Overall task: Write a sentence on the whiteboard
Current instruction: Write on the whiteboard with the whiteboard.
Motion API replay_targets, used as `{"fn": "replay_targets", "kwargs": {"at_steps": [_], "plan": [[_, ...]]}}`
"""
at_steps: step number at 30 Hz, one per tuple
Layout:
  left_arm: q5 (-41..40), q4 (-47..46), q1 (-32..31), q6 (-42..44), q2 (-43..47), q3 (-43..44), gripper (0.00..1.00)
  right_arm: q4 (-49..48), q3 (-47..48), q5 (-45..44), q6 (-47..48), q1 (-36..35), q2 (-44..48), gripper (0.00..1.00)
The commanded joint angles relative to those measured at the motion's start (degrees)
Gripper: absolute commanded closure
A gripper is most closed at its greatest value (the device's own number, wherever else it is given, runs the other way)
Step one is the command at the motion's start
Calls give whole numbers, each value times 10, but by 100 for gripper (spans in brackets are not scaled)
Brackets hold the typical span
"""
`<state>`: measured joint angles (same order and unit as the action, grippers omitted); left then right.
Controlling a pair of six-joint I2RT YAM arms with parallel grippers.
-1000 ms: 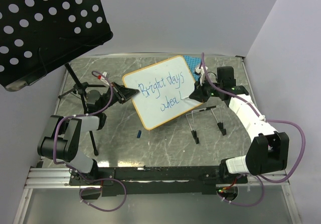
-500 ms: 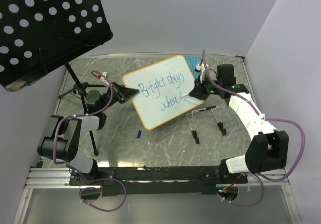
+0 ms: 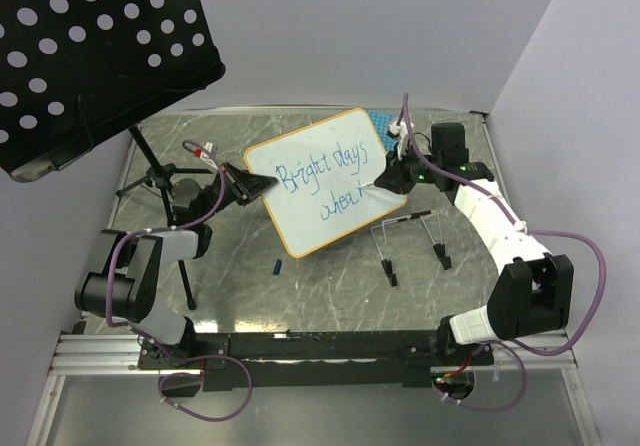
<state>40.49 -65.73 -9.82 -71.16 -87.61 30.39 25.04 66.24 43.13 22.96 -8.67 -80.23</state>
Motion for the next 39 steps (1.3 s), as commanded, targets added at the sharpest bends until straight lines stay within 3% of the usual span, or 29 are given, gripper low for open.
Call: {"fn": "replay_targets", "kwargs": {"at_steps": [1, 24, 39], "plan": [[2, -251, 1, -32, 16, 41, 99, -14, 23, 12, -2, -14, -10, 100], [1, -247, 2, -30, 12, 49, 99, 36, -28, 7, 40, -19, 27, 100], [4, -246, 6, -29, 18, 44, 99, 31, -2, -17, 31, -10, 19, 100]]}}
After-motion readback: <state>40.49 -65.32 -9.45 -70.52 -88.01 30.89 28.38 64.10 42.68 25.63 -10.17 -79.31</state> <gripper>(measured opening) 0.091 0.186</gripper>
